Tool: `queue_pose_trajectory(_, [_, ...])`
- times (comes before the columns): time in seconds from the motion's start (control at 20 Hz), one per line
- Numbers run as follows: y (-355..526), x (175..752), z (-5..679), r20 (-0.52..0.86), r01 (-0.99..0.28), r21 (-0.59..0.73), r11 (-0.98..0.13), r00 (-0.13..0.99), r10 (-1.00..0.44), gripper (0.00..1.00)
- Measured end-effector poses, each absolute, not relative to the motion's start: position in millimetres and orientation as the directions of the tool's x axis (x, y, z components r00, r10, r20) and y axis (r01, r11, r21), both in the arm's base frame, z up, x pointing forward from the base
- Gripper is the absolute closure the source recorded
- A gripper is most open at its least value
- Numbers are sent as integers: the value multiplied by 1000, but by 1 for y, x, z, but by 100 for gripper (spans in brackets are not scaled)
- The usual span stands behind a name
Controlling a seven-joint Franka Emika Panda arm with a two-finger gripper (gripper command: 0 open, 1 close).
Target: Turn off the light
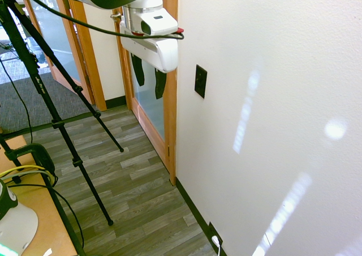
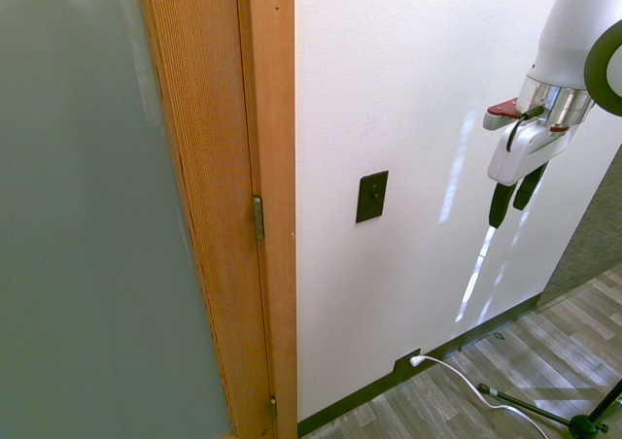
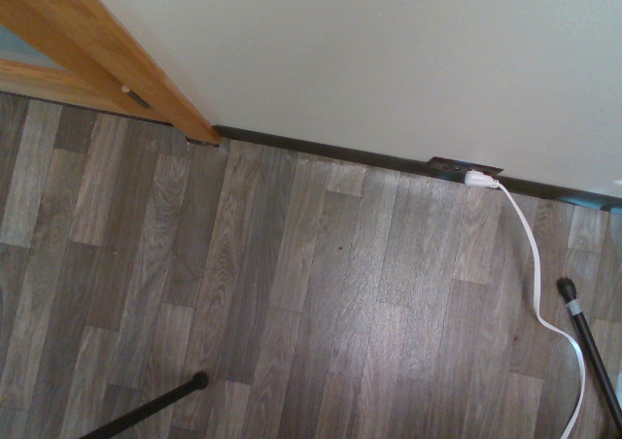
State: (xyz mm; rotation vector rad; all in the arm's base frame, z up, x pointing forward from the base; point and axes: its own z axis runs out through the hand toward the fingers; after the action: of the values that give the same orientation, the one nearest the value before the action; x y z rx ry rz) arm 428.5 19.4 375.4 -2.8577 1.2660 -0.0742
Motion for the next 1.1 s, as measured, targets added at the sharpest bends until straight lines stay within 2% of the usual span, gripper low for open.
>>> queue_pose_trajectory(0.35, [39,452,354,93,-736,-111,-668,661,-745,0])
queue_pose_trajectory(0.7, [58,530,318,209,-741,-314,-594,556,-804,0])
queue_pose_trajectory(1.0, [51,565,311,302,-735,-372,-567,481,-823,0])
queue_pose_trajectory(1.05, [54,566,312,310,-733,-378,-566,476,-823,100])
queue_pose_trajectory(1.1, [59,565,312,317,-730,-381,-567,473,-822,100])
